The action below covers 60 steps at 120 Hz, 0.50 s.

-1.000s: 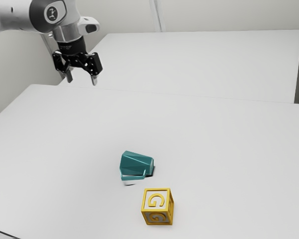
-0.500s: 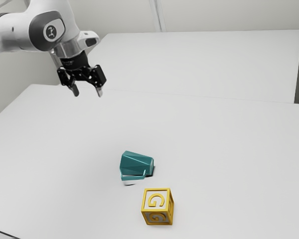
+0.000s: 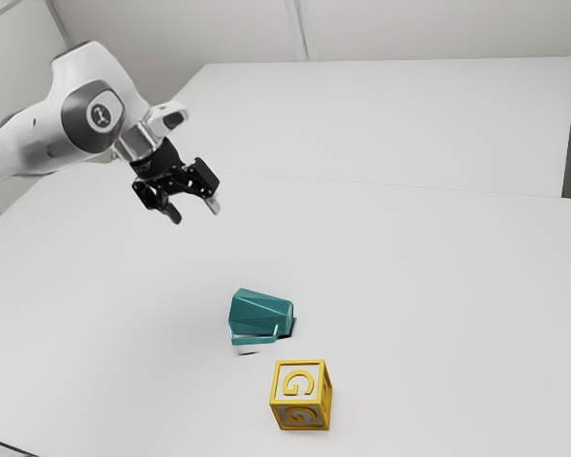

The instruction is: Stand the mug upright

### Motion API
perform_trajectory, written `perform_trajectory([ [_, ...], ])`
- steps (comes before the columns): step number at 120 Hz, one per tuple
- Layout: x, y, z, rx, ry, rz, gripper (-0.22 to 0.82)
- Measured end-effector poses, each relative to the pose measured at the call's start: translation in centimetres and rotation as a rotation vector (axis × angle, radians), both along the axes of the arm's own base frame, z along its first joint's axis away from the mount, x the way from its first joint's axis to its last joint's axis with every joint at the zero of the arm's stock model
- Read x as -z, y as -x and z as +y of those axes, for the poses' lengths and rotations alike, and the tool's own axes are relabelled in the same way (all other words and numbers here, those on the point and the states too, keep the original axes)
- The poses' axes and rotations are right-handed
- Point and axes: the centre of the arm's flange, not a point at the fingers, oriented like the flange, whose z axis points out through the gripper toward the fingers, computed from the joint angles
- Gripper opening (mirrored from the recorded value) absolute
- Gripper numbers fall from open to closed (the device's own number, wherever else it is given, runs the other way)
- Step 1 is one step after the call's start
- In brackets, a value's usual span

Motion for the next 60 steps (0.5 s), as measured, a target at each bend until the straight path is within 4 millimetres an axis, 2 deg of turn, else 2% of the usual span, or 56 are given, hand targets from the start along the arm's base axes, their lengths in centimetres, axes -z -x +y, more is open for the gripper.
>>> perform_trajectory([
  [49, 8.9, 3.0, 2.2, -0.1, 0.241, -0.06, 0.59],
  [60, 10.2, 3.4, 2.7, -0.12, 0.286, -0.093, 0.59],
])
